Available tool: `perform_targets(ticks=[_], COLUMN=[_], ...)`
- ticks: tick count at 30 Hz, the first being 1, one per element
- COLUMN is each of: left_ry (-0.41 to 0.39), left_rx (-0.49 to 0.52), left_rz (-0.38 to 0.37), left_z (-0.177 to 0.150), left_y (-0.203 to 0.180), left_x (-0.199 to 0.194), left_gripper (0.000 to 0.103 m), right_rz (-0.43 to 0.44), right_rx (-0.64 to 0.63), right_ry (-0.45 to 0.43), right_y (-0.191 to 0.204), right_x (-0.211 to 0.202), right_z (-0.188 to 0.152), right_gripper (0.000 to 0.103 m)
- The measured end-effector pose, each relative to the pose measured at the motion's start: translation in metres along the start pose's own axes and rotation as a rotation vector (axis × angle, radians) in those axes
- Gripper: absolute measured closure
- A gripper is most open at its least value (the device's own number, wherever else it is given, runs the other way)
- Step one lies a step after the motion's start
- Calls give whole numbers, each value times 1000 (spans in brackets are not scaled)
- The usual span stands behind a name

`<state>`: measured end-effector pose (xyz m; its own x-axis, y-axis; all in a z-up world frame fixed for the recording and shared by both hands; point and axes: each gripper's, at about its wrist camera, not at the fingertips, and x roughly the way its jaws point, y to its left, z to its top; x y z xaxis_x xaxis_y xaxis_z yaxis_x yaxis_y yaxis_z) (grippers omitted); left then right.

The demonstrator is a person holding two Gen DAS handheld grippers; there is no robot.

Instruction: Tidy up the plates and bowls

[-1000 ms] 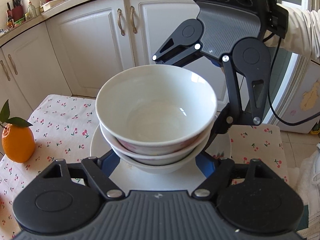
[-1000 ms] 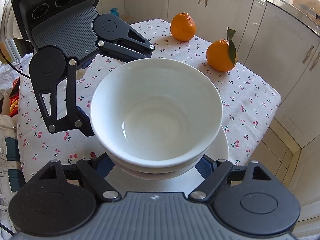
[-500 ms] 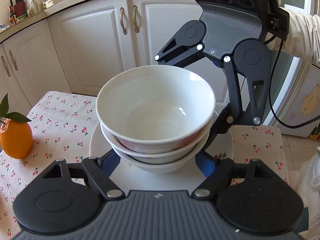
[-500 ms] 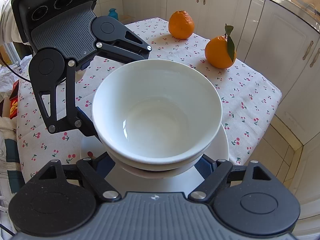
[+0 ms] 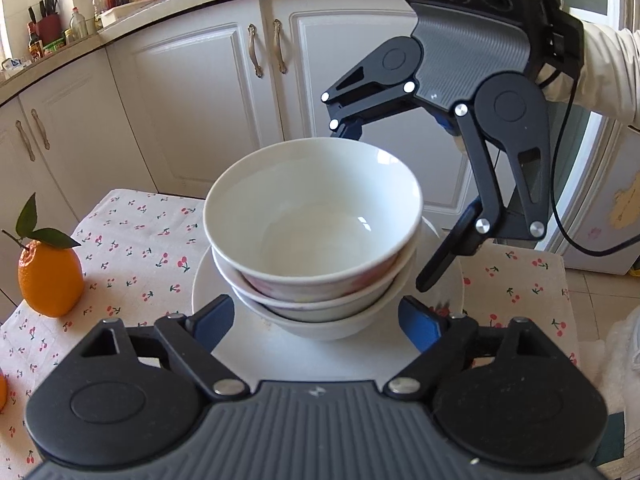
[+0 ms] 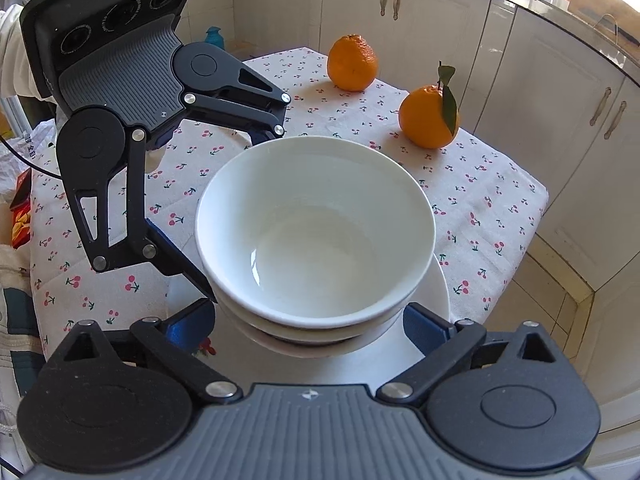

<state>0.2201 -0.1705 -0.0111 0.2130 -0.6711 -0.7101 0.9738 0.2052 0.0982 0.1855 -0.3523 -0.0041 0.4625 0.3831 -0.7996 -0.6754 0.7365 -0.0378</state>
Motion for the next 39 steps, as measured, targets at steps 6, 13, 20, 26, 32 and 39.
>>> perform_targets(ticks=[6, 13, 20, 26, 32, 39], left_ry=[-39, -138, -270, -201, -117, -90], left_rx=[-9, -71, -177, -475, -726, -732], left_rz=[61, 188, 422, 556, 619, 682], left_z=[-2, -12, -30, -30, -37, -40], left_y=[-15, -41, -81, -88, -83, -93], left_x=[-27, -70, -102, -119, -130, -136], left_gripper=[6, 1, 0, 1, 1, 1], right_rz=[-81, -200, -341, -470, -534, -607], right_rx=[11, 97, 348, 613, 723, 700], right_ry=[-17, -38, -109, -125, -143, -154], right_y=[16, 46, 77, 101, 128, 143], right_x=[-16, -42, -61, -59, -63, -71], right_z=[4, 6, 2, -7, -6, 2], right_gripper=[0, 0, 0, 0, 0, 0])
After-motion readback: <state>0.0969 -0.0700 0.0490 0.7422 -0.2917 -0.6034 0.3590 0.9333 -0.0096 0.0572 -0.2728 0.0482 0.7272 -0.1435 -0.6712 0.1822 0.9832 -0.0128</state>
